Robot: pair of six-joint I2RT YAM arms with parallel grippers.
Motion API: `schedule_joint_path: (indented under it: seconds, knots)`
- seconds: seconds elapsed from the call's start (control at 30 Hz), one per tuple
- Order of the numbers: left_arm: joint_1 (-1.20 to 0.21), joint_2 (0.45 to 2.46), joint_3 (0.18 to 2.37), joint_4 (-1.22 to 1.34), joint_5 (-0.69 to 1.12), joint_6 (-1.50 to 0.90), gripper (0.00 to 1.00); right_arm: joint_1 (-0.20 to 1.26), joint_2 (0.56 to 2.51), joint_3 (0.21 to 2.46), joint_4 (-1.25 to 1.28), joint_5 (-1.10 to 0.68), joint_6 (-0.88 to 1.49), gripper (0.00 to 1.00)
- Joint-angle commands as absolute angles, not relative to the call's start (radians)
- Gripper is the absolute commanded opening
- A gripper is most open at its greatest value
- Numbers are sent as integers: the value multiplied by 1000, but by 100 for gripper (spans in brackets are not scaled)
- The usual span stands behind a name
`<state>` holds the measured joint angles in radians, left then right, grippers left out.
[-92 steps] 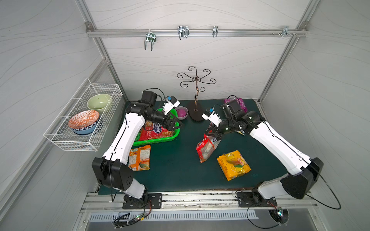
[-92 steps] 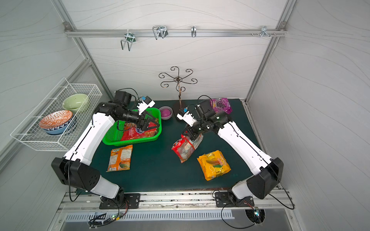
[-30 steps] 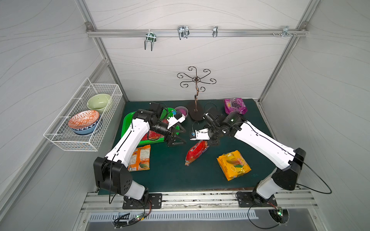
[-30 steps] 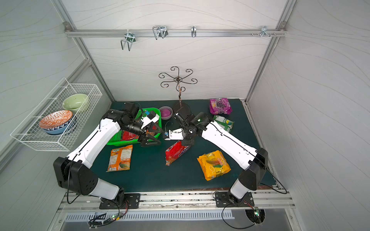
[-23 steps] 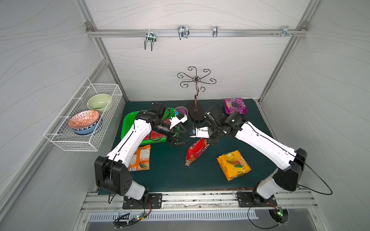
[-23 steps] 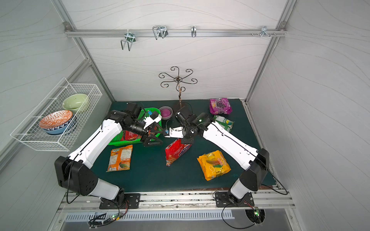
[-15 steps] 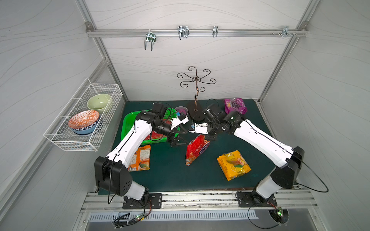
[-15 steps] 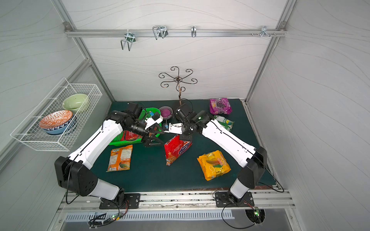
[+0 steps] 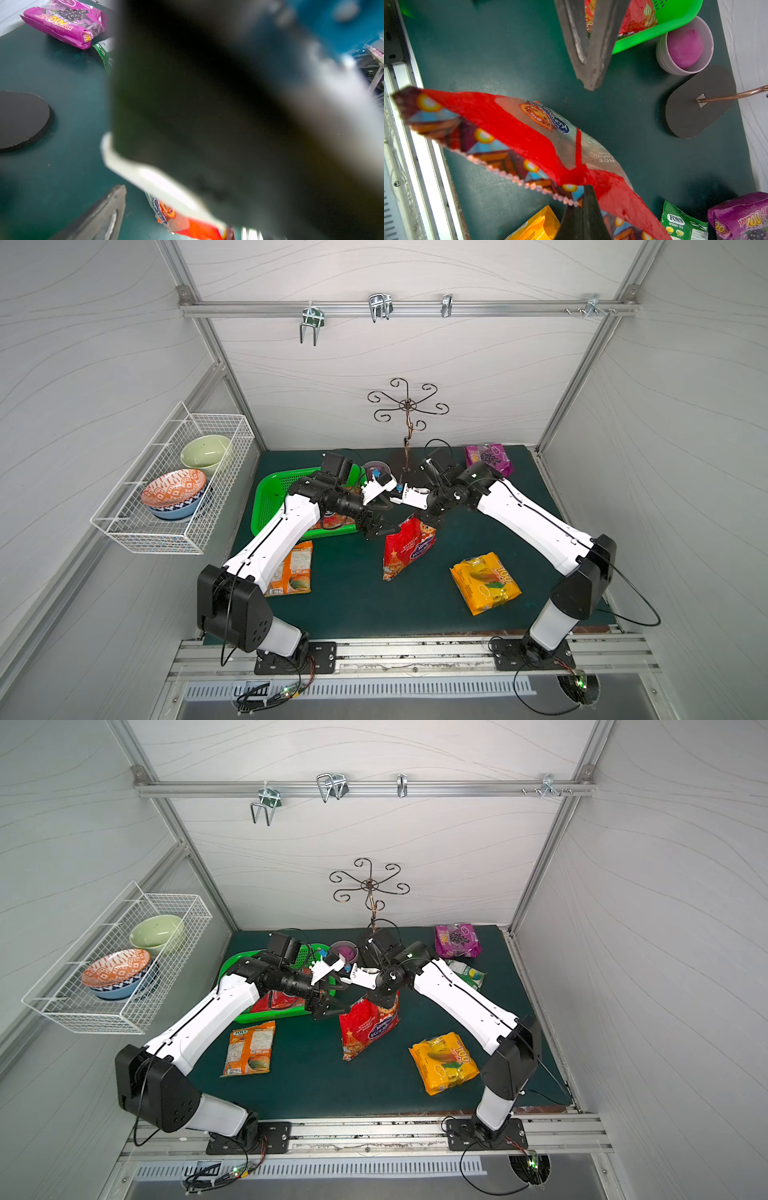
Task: Put the candies in the basket
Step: Pick up the candy at the center of the board.
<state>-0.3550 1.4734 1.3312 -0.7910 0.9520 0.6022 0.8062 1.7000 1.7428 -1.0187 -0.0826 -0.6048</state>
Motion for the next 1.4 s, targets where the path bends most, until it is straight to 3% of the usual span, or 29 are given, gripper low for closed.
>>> schedule_joint_path:
  seconds: [0.0, 0.27, 0.53, 0.93, 1.0, 1.27, 1.37]
  knots:
    - [-384, 1490, 1305, -820, 897, 625, 99, 781, 1673, 1741, -884, -177, -550, 0]
    - [-316, 1464, 1292, -868, 913, 699, 99, 734, 1649, 1688, -868, -225, -506, 0]
    - [-304, 1450, 1309, -833, 945, 636, 99, 706, 1725, 1778, -943, -224, -373, 0]
    - [-371, 1503, 1276, -623, 770, 548, 99, 692, 1718, 1779, -933, -340, -314, 0]
    - [-371, 1519, 1292, -624, 770, 575, 91, 690, 1711, 1766, -923, -356, -325, 0]
    - [-371, 1557, 1326, -656, 830, 636, 42, 662, 1703, 1744, -910, -411, -304, 0]
    - [-371, 1561, 1327, -654, 838, 643, 18, 657, 1695, 1731, -900, -430, -301, 0]
